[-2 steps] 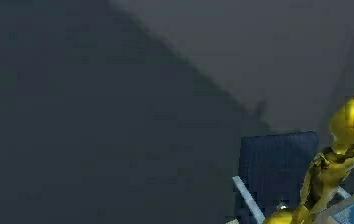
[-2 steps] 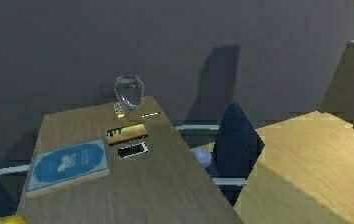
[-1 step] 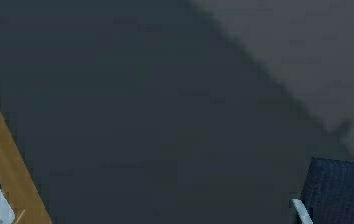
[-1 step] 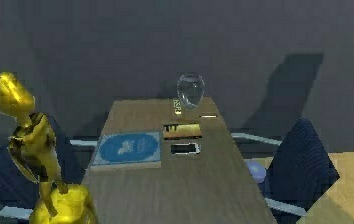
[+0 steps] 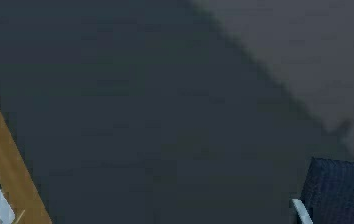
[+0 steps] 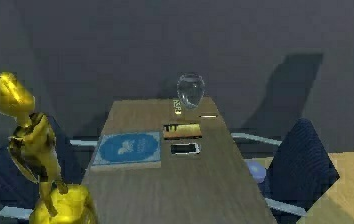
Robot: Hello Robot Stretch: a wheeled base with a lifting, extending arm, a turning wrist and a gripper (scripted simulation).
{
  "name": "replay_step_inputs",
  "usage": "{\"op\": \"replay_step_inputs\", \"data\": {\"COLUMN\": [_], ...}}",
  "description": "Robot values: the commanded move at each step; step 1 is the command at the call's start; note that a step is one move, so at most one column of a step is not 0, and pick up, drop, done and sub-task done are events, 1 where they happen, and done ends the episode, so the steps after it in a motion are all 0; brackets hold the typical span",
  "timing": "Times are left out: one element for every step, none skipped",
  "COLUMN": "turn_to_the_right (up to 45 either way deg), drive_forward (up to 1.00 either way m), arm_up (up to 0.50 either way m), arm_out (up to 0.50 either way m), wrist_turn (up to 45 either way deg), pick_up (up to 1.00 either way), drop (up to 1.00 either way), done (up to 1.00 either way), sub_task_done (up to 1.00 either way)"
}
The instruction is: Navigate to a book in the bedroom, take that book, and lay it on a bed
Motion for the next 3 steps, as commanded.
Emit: {"op": "replay_step_inputs", "data": {"turn_to_the_right": [45.0,-45.0,-30.0], "drive_forward": [0.0,0.0,0.0], "arm_up": [0.0,0.0,0.0], "arm_out": [0.0,0.0,0.0], "wrist_turn": [0.0,0.0,0.0], "pick_up": [0.0,0.0,0.0], "drop": [0.0,0.0,0.0], "done": [0.0,0.0,0.0], "sub_task_done": [0.0,0.0,0.0]}}
